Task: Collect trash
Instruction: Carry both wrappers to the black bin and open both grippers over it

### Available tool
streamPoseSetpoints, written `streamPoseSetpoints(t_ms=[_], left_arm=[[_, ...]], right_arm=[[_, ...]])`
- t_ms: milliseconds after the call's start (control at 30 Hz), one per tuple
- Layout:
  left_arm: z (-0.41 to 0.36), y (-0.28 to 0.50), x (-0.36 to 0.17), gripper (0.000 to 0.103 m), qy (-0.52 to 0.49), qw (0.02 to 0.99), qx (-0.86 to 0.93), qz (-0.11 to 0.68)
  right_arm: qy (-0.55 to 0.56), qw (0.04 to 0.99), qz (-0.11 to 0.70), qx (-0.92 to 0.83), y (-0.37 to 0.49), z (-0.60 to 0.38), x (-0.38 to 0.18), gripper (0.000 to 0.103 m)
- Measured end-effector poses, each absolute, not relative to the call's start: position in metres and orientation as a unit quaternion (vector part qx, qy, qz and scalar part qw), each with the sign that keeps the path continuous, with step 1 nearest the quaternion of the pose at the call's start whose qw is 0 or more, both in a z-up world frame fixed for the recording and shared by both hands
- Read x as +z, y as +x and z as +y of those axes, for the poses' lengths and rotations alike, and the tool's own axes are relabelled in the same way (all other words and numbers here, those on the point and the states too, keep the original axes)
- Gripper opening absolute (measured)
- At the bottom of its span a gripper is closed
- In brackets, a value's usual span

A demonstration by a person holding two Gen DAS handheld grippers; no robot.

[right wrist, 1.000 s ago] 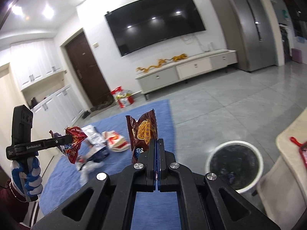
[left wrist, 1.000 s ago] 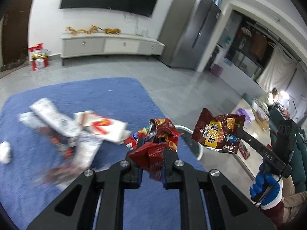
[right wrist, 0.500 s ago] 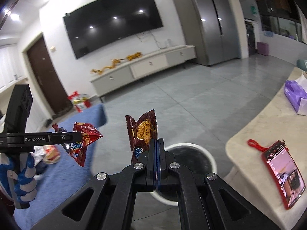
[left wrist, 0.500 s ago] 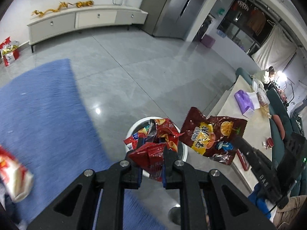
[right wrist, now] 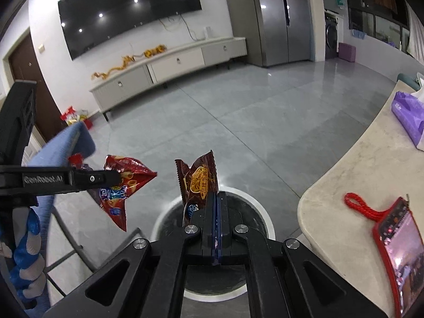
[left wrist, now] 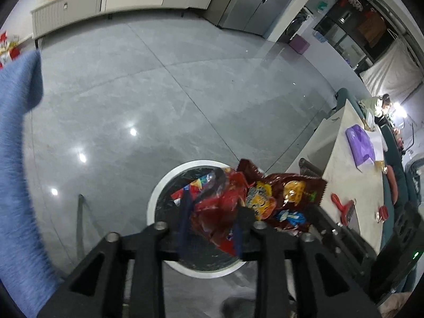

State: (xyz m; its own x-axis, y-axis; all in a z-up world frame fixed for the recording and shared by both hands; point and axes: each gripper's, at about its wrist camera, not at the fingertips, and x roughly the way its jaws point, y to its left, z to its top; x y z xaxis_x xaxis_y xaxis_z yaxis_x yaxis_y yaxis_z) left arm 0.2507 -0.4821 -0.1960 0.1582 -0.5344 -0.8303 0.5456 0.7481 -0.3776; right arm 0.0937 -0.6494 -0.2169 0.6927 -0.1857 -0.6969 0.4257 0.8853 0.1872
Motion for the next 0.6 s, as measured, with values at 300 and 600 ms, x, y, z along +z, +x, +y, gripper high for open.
streamPoseSetpoints(t_ms=[300,600], left_arm=[[-0.475,0.25,-0.194,0.054,-0.026,0.75,-0.365,0.552],[-0.421,0.207,-0.108,0.06,-0.025,0.795,-0.372,0.479]], right_arm=[[0.165,0.895,0.372,-0.184,0.095,-0.642,-0.232,0.015],[0.16,0.919,0.324,-0.159,0.066,-0.614,-0.171,0.03]])
